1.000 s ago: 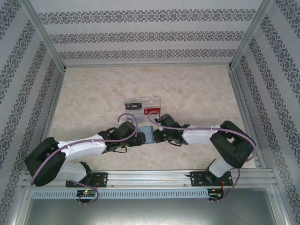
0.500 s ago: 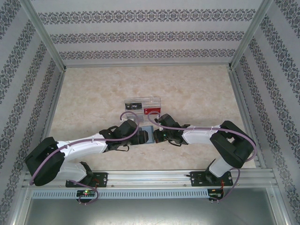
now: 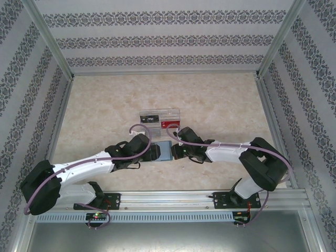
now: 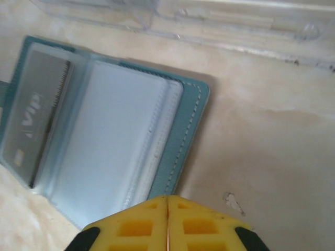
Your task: Take the credit cards out of the card holder
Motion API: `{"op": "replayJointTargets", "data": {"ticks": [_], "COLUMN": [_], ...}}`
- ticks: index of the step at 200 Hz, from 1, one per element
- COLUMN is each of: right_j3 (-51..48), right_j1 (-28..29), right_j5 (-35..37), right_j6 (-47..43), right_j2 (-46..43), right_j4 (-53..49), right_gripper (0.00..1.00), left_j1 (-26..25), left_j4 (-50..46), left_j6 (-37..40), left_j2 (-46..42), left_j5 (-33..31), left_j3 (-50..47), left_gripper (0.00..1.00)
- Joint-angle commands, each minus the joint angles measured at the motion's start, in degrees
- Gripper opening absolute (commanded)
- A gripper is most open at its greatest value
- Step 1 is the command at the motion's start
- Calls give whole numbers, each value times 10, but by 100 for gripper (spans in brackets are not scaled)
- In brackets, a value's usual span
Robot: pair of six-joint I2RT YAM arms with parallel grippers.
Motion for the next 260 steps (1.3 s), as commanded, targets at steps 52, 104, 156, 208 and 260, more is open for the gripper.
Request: {"op": "replayJointTargets", "data": {"ticks": [52, 104, 156, 208, 260], "right_j3": [52, 104, 134, 141, 134], "right_j1": [52, 68, 73, 72, 68], "right_j5": [7, -32, -45, -46, -39], "right_j6": [47, 109, 144, 158, 164], "right_j2": [-24, 49, 105, 132, 138], "right_j4": [-12, 16, 30, 29, 30], "right_gripper": [14, 14, 16, 16, 17], "left_j1": [84, 116, 118, 118, 118], "left_j4": [72, 138, 157, 166, 152], "left_j6": [50, 52, 44, 33, 30], "left_j2": [-3, 30, 48, 76, 57], "left_j5": [50, 90, 89, 97, 95], "left_j3": [-61, -89, -109, -112, -117], "left_gripper": [21, 13, 12, 10, 10]}}
